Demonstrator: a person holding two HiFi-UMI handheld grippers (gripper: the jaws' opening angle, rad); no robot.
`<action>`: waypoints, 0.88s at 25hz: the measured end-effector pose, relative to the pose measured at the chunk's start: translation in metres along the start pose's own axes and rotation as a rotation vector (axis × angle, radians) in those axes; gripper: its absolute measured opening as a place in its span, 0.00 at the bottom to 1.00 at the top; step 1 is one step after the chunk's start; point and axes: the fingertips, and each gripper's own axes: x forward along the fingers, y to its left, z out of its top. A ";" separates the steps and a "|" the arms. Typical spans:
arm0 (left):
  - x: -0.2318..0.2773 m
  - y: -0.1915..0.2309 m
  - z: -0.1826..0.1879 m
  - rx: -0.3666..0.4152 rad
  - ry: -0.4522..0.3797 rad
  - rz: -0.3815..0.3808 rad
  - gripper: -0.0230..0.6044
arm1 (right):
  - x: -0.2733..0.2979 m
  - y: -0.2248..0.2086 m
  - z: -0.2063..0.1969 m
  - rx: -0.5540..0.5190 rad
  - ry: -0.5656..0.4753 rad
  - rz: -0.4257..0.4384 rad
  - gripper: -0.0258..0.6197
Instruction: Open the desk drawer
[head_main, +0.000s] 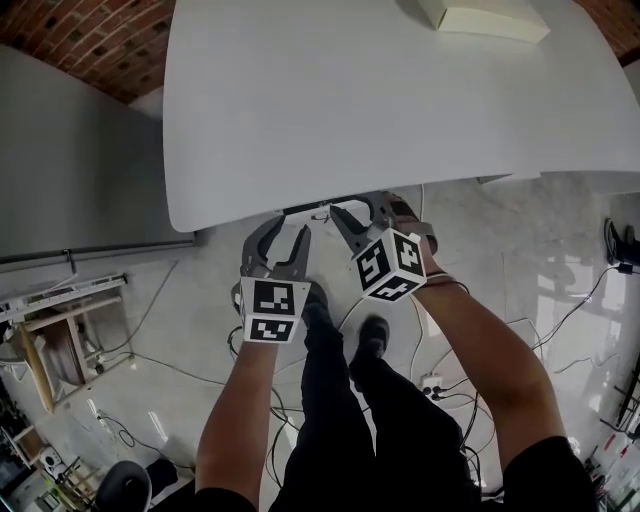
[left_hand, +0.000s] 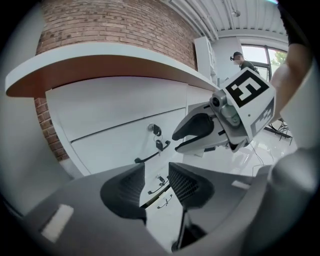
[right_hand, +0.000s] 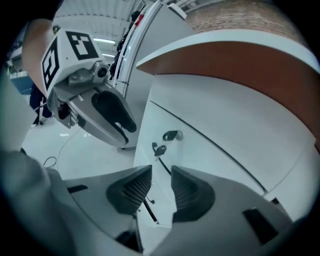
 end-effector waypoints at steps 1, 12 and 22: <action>-0.001 0.002 -0.004 -0.010 0.003 0.002 0.27 | 0.004 0.000 0.001 -0.027 0.004 -0.008 0.17; -0.019 0.013 -0.015 -0.065 0.031 -0.002 0.27 | 0.044 -0.007 0.000 -0.253 0.104 -0.012 0.17; -0.023 0.008 -0.017 -0.107 0.050 0.002 0.27 | 0.050 -0.004 -0.006 -0.300 0.171 -0.012 0.12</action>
